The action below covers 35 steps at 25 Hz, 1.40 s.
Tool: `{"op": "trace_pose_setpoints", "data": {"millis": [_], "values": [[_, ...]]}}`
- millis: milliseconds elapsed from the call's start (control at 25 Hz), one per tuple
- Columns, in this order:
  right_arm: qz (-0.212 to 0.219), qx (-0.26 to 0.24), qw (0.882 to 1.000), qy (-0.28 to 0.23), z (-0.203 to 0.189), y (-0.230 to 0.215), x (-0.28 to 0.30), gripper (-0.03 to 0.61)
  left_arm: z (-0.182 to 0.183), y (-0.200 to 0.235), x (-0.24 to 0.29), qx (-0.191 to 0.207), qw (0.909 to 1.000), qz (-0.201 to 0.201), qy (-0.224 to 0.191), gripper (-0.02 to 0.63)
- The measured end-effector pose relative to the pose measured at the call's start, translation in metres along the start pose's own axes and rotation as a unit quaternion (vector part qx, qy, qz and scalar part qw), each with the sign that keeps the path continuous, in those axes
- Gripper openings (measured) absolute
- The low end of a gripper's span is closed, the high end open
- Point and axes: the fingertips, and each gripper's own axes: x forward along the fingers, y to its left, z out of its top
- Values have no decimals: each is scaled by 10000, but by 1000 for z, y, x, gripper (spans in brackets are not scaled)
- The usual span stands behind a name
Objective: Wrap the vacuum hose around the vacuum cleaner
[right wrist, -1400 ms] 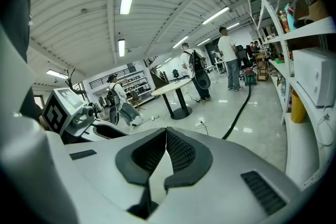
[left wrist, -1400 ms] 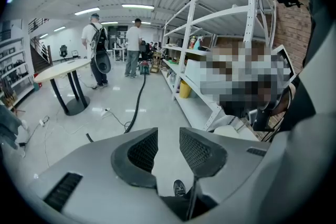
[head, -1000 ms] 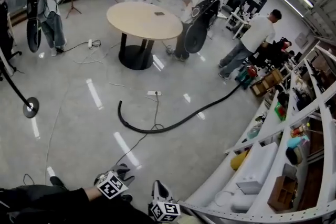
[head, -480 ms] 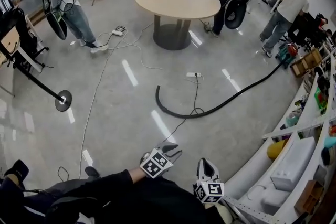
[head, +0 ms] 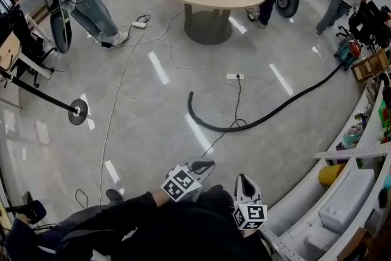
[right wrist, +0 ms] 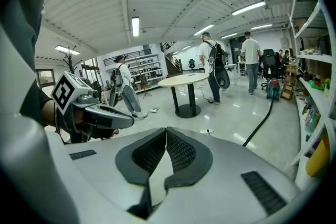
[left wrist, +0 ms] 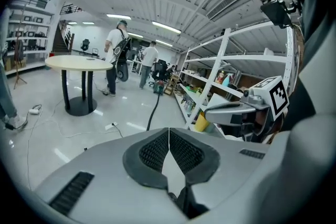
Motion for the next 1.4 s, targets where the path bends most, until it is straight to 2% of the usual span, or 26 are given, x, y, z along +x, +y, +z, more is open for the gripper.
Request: {"op": "trace_pose_setpoints", "data": {"millis": [160, 280, 400, 600, 720, 960, 1080, 1160, 1280, 1400], "values": [[391, 54, 9991, 168, 1, -21, 42, 14, 8, 31, 19, -254, 9990, 378, -9, 23], [890, -87, 9958, 206, 15, -37, 76, 14, 23, 57, 37, -446, 9956, 818, -38, 23], [1306, -407, 9905, 132, 46, -62, 100, 14, 49, 74, 51, -596, 9888, 1356, -185, 23], [1636, -687, 9841, 41, 90, -107, 140, 14, 90, 92, 67, -621, 9747, 2097, -463, 23], [1924, -739, 9785, 83, 97, -108, 159, 14, 87, 106, 62, -851, 9632, 2503, -483, 23], [2262, -712, 9709, 350, 82, -94, 194, 14, 58, 154, 51, -1306, 9421, 3066, -359, 25], [2383, -791, 9667, 488, 81, -77, 209, 14, 48, 188, 43, -1487, 9344, 3224, -282, 25], [2419, -887, 9644, 598, 80, -66, 225, 14, 45, 213, 41, -1555, 9336, 3218, -261, 25], [2418, -1017, 9614, 829, 78, -49, 254, 14, 43, 251, 44, -1648, 9371, 3067, -240, 25], [2398, -1046, 9594, 1051, 81, -27, 289, 14, 39, 296, 50, -1678, 9444, 2825, -87, 26]]}}
